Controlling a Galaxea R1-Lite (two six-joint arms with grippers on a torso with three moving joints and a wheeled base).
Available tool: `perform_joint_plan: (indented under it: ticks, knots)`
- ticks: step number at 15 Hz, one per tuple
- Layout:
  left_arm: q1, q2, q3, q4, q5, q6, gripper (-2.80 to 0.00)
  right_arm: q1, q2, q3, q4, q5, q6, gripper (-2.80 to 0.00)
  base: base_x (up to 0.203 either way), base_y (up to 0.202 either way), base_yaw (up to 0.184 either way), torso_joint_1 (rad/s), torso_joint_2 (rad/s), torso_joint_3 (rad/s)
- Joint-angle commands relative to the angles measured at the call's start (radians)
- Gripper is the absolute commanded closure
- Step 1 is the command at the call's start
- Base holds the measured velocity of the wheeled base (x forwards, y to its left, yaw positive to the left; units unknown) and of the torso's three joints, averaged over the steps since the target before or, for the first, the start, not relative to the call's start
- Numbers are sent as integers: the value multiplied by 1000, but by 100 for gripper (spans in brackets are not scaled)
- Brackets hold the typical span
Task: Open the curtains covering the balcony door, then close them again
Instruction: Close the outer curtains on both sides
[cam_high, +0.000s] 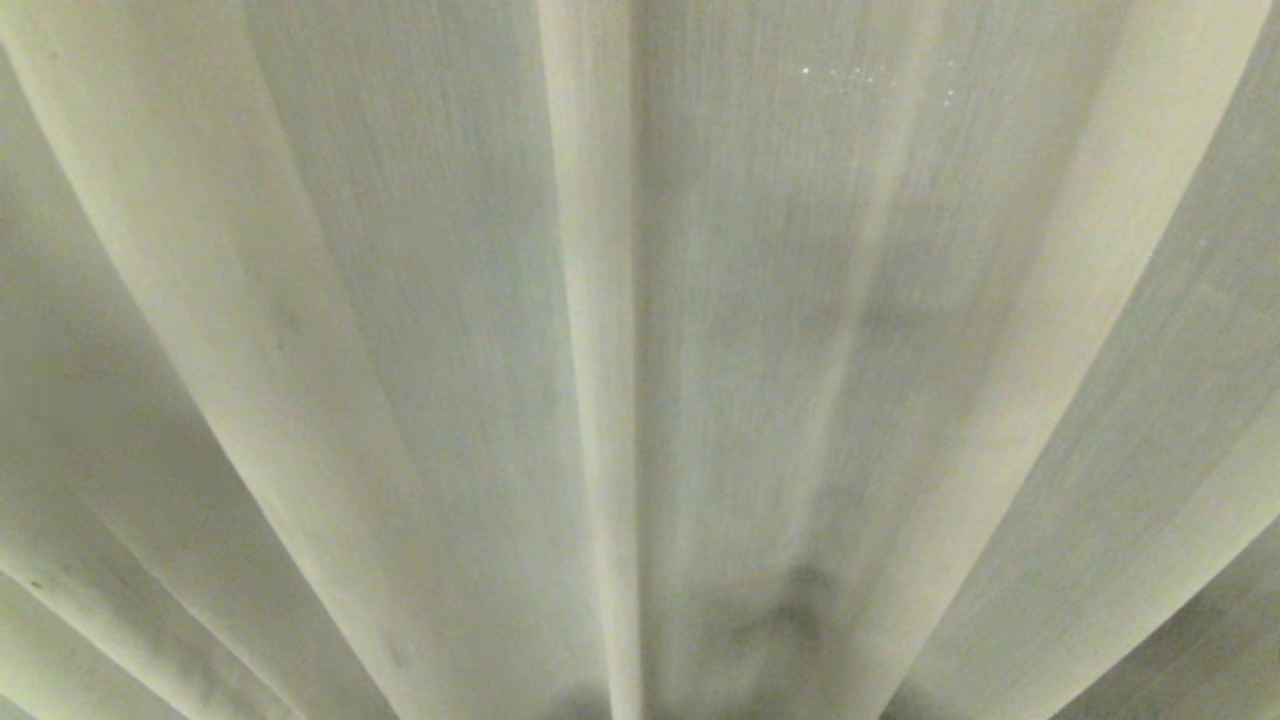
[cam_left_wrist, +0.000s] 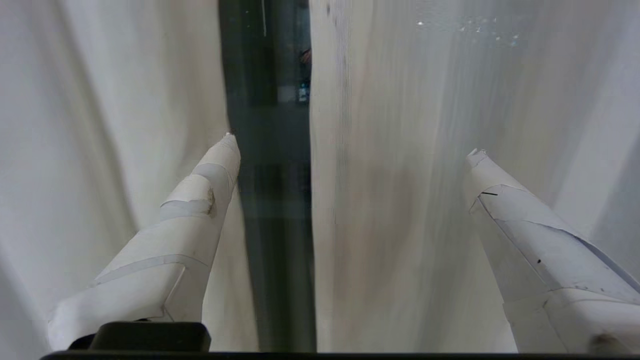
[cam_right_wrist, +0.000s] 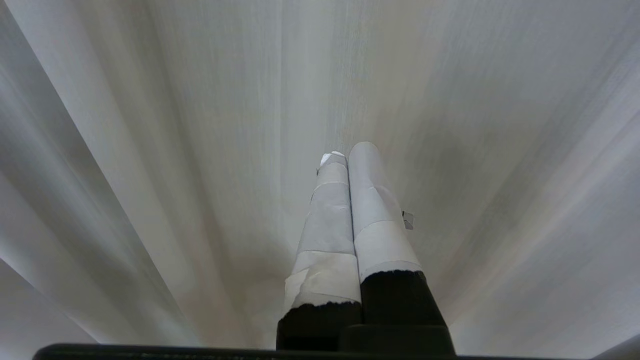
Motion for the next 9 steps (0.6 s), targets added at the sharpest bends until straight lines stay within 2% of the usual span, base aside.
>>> perform_joint_plan:
  ticks: [1, 6, 9]
  knots:
    - [-2, 119, -3, -67, 1, -10, -280, 0, 0, 0, 0, 0, -1, 0, 0, 0, 0, 0, 0, 0]
    - [-5, 293, -40, -223, 0, -29, -280, 0, 0, 0, 0, 0, -1, 0, 0, 0, 0, 0, 0, 0]
    - [-7, 335, -50, -265, -1, -31, -280, 0, 0, 0, 0, 0, -2, 0, 0, 0, 0, 0, 0, 0]
